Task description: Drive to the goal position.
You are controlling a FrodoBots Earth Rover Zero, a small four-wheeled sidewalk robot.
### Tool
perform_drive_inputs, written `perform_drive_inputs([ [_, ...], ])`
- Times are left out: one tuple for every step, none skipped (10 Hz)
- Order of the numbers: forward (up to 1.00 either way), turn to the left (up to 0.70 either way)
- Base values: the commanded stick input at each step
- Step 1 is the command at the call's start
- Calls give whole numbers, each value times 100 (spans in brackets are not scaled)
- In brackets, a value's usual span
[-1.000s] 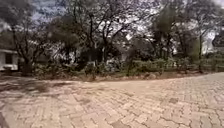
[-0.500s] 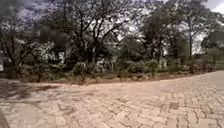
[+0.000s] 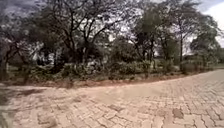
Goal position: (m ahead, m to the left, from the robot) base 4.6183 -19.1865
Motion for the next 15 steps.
perform_drive_inputs([
  [0,-70],
  [0,-70],
  [0,-70],
  [0,-70],
  [0,-70],
  [0,-70],
  [0,-70],
  [0,-70],
  [0,-70],
  [0,-70],
  [0,-70],
  [0,-70],
  [0,-70],
  [0,-70],
  [0,-70],
])
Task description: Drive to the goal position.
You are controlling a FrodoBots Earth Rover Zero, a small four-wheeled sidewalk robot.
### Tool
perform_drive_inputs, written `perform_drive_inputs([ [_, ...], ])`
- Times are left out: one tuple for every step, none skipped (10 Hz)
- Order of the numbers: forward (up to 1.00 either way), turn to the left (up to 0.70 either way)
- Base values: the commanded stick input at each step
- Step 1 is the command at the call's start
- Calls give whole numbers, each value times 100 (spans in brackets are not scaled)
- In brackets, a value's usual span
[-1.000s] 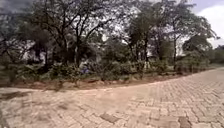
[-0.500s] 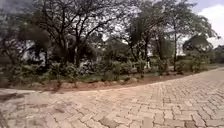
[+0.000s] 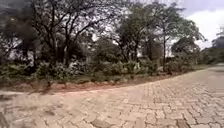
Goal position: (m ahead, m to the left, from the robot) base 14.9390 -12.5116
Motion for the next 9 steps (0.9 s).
perform_drive_inputs([
  [0,-70],
  [0,-70],
  [0,-70],
  [0,-70],
  [0,-70],
  [0,-70],
  [0,-70],
  [19,-51],
  [56,-14],
])
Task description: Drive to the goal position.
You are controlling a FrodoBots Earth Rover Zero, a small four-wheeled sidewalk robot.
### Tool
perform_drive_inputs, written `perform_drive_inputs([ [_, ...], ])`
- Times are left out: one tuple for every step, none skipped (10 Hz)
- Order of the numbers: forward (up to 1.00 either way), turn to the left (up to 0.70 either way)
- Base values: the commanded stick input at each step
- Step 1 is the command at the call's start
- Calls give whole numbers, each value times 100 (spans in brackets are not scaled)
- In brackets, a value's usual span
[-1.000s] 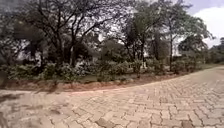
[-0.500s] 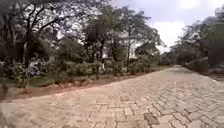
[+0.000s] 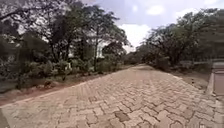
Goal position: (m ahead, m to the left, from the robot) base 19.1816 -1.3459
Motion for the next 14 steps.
perform_drive_inputs([
  [70,0],
  [70,0],
  [70,0],
  [70,0],
  [70,0],
  [70,0],
  [70,0],
  [70,0],
  [70,0],
  [70,0],
  [70,0],
  [70,0],
  [70,0],
  [70,10],
])
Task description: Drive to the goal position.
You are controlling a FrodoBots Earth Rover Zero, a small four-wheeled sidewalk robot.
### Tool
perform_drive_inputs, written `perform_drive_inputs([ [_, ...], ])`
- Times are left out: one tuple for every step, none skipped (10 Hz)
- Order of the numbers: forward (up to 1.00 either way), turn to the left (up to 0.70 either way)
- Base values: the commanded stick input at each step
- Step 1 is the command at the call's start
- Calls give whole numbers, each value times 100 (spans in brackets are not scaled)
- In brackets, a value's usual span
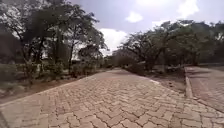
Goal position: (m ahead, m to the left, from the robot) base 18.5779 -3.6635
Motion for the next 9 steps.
perform_drive_inputs([
  [70,23],
  [70,35],
  [70,35],
  [70,0],
  [70,0],
  [70,0],
  [70,0],
  [70,0],
  [70,0],
])
